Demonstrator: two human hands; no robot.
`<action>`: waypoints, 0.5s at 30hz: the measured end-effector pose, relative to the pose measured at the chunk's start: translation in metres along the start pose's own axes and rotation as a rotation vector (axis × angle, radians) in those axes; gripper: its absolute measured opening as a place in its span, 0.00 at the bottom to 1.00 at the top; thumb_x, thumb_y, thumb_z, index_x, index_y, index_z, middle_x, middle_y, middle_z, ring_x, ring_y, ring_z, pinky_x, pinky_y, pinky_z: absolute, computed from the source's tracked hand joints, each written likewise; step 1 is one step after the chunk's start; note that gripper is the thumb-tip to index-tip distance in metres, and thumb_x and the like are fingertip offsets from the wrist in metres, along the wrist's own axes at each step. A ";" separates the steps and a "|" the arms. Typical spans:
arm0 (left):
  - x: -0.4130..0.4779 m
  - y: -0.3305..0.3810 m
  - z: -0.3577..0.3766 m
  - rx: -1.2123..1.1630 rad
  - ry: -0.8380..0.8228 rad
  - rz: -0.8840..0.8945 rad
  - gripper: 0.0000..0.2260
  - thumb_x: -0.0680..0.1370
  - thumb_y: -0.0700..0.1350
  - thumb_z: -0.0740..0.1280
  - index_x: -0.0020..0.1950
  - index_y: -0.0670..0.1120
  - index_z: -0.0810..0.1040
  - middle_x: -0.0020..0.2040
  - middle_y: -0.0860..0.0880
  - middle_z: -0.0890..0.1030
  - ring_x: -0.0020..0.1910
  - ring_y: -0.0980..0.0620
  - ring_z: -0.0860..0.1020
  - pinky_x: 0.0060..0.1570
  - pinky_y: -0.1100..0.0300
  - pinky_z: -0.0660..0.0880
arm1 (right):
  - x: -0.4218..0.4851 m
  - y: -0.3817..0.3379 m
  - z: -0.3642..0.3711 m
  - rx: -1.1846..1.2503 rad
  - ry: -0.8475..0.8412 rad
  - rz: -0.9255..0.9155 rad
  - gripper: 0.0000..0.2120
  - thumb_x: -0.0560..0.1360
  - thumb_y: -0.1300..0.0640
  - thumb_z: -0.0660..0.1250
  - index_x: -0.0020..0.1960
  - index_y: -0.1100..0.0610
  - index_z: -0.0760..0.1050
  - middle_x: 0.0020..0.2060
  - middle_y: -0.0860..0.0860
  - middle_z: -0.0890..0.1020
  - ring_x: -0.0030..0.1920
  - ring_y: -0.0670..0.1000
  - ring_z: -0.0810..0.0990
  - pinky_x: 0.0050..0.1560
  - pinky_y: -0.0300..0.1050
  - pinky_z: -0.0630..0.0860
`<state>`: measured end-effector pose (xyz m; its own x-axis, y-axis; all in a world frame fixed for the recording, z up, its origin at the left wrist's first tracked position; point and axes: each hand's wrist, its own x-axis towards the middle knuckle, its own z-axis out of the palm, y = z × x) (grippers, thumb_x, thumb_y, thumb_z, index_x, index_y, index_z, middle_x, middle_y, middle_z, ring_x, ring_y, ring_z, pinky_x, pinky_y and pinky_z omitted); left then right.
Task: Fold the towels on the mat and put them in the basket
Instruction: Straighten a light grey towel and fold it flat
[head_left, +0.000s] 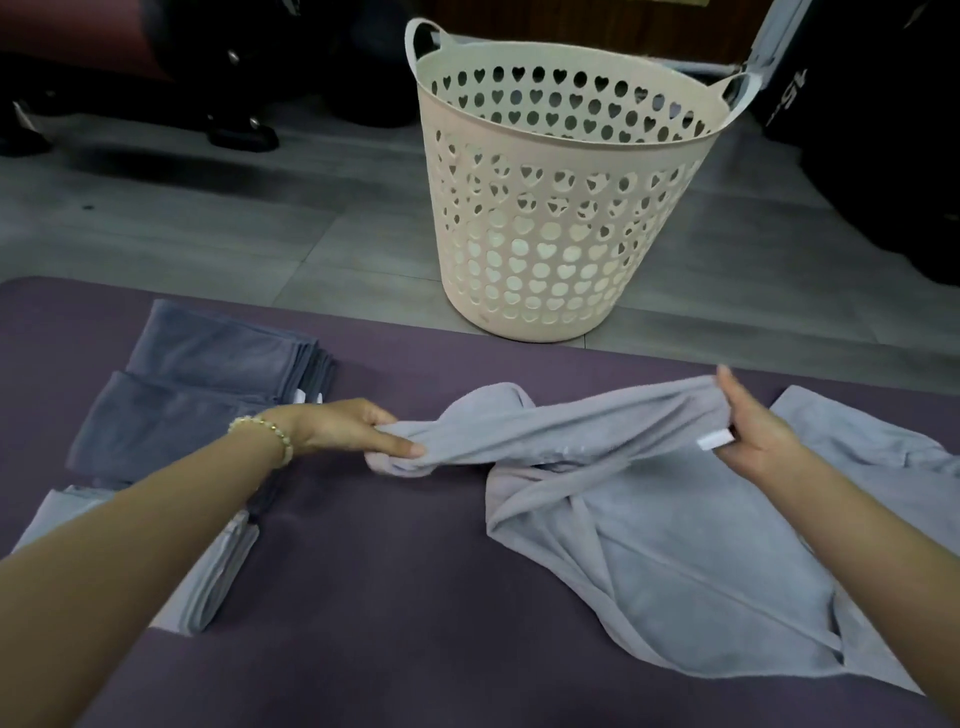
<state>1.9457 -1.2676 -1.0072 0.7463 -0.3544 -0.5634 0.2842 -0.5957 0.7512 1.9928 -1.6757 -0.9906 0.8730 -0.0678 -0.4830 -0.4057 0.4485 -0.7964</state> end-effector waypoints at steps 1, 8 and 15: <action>0.000 0.003 -0.002 -0.033 0.013 0.034 0.40 0.49 0.69 0.77 0.51 0.43 0.84 0.49 0.48 0.85 0.47 0.56 0.81 0.47 0.68 0.74 | 0.002 -0.003 -0.015 0.001 0.044 -0.052 0.11 0.74 0.45 0.66 0.46 0.52 0.72 0.34 0.46 0.84 0.36 0.42 0.83 0.33 0.37 0.79; 0.028 0.080 0.039 -0.145 0.132 0.202 0.25 0.72 0.62 0.68 0.58 0.43 0.75 0.49 0.31 0.79 0.45 0.41 0.77 0.55 0.46 0.72 | -0.015 0.025 0.017 -0.646 -0.294 -0.022 0.16 0.80 0.50 0.59 0.38 0.58 0.70 0.28 0.50 0.77 0.32 0.51 0.73 0.38 0.44 0.69; 0.057 0.143 0.062 -0.128 0.276 0.359 0.10 0.80 0.48 0.62 0.52 0.42 0.73 0.38 0.50 0.75 0.31 0.59 0.73 0.25 0.71 0.68 | -0.045 0.024 0.066 -0.885 -0.628 0.054 0.16 0.74 0.46 0.68 0.37 0.56 0.69 0.25 0.49 0.65 0.26 0.45 0.63 0.29 0.34 0.64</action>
<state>1.9911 -1.4173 -0.9531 0.9384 -0.3061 -0.1607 0.0381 -0.3704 0.9281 1.9612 -1.6027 -0.9641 0.7285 0.5139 -0.4529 -0.2793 -0.3809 -0.8814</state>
